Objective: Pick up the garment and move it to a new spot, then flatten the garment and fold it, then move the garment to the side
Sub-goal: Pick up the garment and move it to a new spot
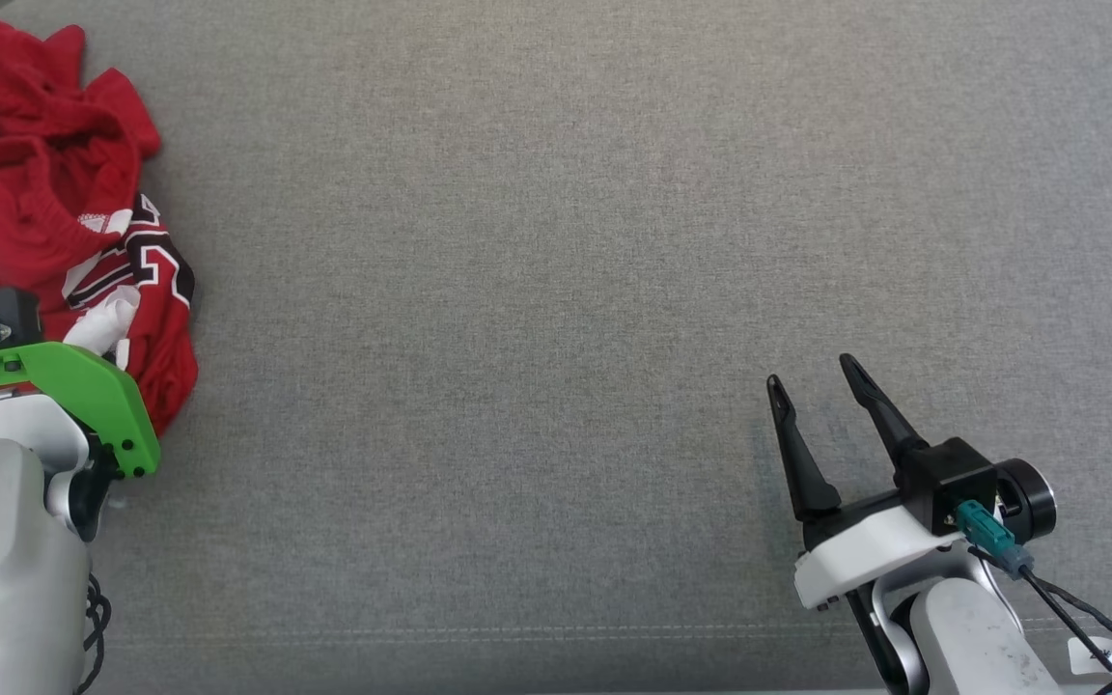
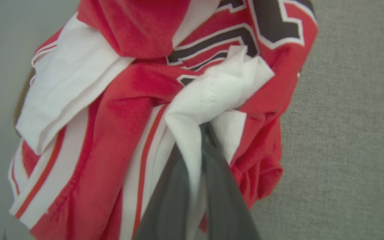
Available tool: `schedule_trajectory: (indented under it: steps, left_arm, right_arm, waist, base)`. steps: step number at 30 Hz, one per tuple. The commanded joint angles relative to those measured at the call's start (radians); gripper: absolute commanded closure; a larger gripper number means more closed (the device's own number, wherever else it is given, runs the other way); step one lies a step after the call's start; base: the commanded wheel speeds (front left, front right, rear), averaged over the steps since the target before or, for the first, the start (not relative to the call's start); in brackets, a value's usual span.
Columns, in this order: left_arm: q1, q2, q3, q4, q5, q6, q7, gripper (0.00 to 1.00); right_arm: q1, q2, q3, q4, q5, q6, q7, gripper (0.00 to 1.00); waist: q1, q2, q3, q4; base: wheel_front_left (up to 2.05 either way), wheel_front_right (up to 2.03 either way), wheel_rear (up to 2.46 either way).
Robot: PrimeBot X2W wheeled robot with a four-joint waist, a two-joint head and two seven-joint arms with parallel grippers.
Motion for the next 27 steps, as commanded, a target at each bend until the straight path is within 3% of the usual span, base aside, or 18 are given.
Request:
schedule_trajectory:
  steps: [1, 9, 16, 21, 27]
  left_arm:
    - [-0.008, -0.006, -0.001, -0.008, -0.016, -0.009, 0.004, 1.00]
    - [-0.008, -0.058, -0.005, -0.096, -0.101, -0.030, 0.008, 1.00]
    - [0.002, -0.175, -0.057, -0.246, -0.168, -0.035, 0.025, 1.00]
    - [-0.026, -0.246, -0.117, -0.303, -0.177, -0.031, 0.021, 1.00]
    - [-0.060, -0.276, -0.204, -0.295, -0.215, -0.006, -0.010, 1.00]
  right_arm:
    - [-0.009, -0.002, -0.001, 0.008, 0.005, 0.000, -0.006, 0.00]
    - [0.006, 0.001, -0.006, 0.033, 0.022, 0.000, -0.011, 0.00]
    - [0.032, 0.002, -0.014, 0.034, 0.041, 0.000, -0.012, 0.00]
    - [0.034, 0.002, -0.005, 0.028, 0.052, 0.000, -0.012, 0.00]
    - [0.018, 0.002, 0.014, 0.023, 0.073, 0.000, -0.012, 0.00]
  waist:
    - [0.0000, 0.0000, -0.015, 0.000]
    - [0.0000, 0.0000, -0.082, -0.007]
    - [0.0000, 0.0000, -0.143, -0.041]
    - [0.0000, 0.0000, -0.169, -0.103]
    - [0.0000, 0.0000, -0.162, -0.218]
  base:
    - [0.00, 0.00, 0.00]
    - [0.00, 0.00, 0.00]
    - [0.00, 0.00, 0.00]
    - [0.00, 0.00, 0.00]
    - [0.00, 0.00, 0.00]
